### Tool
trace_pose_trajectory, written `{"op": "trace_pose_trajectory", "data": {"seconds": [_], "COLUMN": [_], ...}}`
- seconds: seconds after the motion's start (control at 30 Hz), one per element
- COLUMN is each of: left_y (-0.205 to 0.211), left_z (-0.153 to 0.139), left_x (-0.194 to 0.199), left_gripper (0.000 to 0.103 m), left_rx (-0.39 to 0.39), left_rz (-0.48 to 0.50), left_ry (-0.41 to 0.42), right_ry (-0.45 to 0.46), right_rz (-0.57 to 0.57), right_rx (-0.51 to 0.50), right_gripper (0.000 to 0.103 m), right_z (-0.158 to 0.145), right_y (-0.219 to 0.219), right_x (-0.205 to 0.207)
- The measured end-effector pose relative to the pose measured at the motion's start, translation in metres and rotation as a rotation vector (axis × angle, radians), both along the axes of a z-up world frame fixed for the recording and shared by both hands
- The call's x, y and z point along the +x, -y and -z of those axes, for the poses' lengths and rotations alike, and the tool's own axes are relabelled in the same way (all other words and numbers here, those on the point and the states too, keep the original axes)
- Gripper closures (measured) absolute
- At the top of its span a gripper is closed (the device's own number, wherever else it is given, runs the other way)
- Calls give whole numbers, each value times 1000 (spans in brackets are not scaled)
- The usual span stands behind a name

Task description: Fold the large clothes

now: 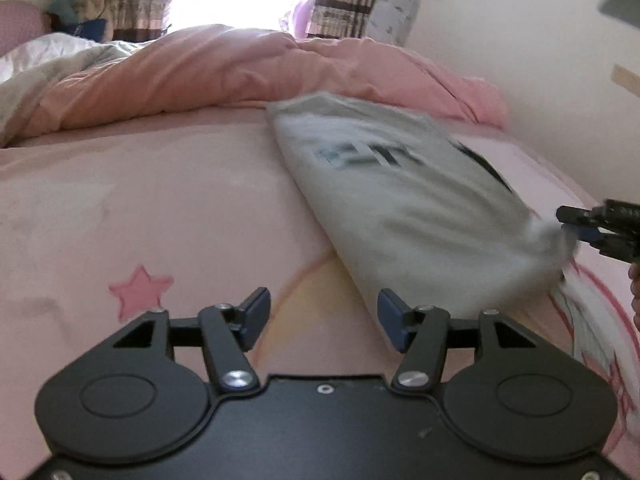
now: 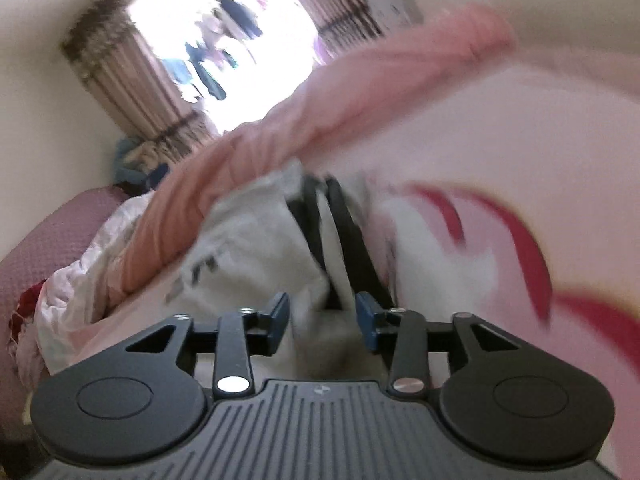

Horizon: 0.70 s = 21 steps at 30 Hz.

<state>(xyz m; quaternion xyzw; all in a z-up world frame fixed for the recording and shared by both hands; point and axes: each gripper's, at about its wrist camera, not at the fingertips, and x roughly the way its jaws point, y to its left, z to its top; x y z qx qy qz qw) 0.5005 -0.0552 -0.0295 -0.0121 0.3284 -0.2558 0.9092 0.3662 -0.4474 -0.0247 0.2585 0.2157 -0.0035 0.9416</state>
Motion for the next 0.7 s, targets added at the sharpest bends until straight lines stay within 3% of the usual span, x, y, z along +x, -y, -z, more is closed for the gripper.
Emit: {"op": "trace_pose_trajectory", "data": {"seconds": [0.1,0.23,0.3,0.43,0.6,0.63,0.67,0.7], "left_y": [-7,-2,2,12,26,29,33,37], "left_z": [-3,9,19,36,39,39,38,36], "left_x": [36,90,115,146,156,156,157,156], "left_gripper": [35,35,35,35,35,34,34,33], "left_rx": [-154,-273,-316,-395,-424,-425,-411,-390], "left_rz": [2,-38,-53,-33,-2,8,7,3], "left_ry": [-60,-154,-207,-277,-291,-290,-285,-271], "right_ry": [-20,-73,-95,-84,-76,-82,-89,-99], "right_rz": [-61,-99,-109,-155,-229,-239,-240,-223], "right_rx": [-35,-69,-79,-86,-146,-150,-169,-189], "right_gripper": [51,50,49,36,36,44,70,83], "right_z": [-3,2,8,7,-2,-1,0,-1], "right_y": [4,5,4,1,-11,-13,-16,-17], "right_x": [38,80,95,112,127,129,131,133]}}
